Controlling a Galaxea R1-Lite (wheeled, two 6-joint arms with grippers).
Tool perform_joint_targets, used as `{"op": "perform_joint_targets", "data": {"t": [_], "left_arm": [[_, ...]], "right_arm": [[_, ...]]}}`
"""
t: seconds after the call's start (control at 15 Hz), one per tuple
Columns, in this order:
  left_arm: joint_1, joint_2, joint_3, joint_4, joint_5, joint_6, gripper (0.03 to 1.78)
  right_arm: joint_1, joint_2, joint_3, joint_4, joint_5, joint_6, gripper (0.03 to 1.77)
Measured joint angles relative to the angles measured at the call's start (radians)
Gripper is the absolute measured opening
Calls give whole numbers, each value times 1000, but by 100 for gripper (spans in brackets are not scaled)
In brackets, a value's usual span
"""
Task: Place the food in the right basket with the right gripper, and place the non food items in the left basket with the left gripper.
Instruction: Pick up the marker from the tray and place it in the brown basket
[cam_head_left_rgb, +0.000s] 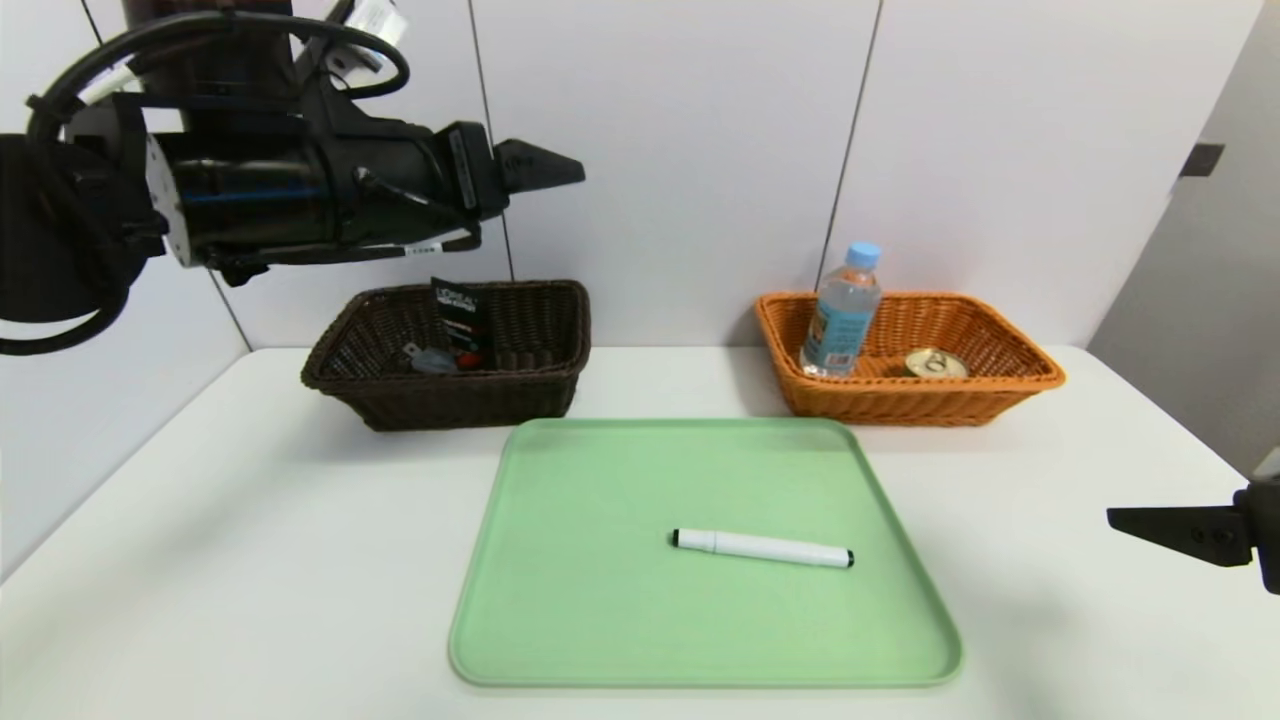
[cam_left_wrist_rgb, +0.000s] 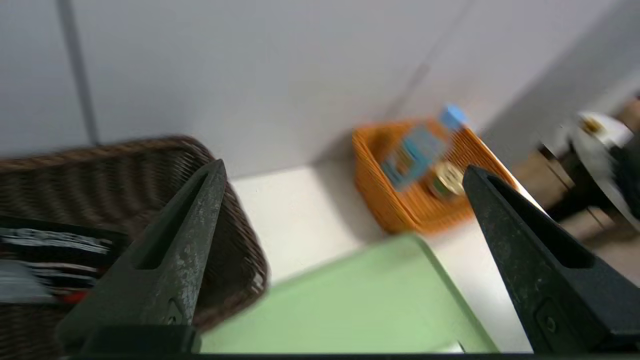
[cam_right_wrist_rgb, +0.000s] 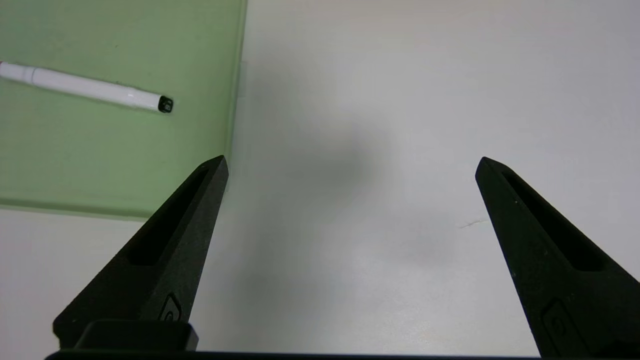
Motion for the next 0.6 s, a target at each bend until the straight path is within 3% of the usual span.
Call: {"op": "perform_joint_targets", "data": {"t": [0.13,0.33,0.47,0.6], "left_arm": [[-15,-28,61,0,-132,35,169],[-22,-42,199,-133,-288,112,169],[-39,-38,284,-267,-403,103,169],[-60,-27,327,-312,-505,72,169]], "right_arm": [[0,-4,1,1,1,1,171],[0,-8,15,-1,2,1,171],[0,-8,24,-4,1,1,171],[0,-8,28,-4,1,1,171]]}}
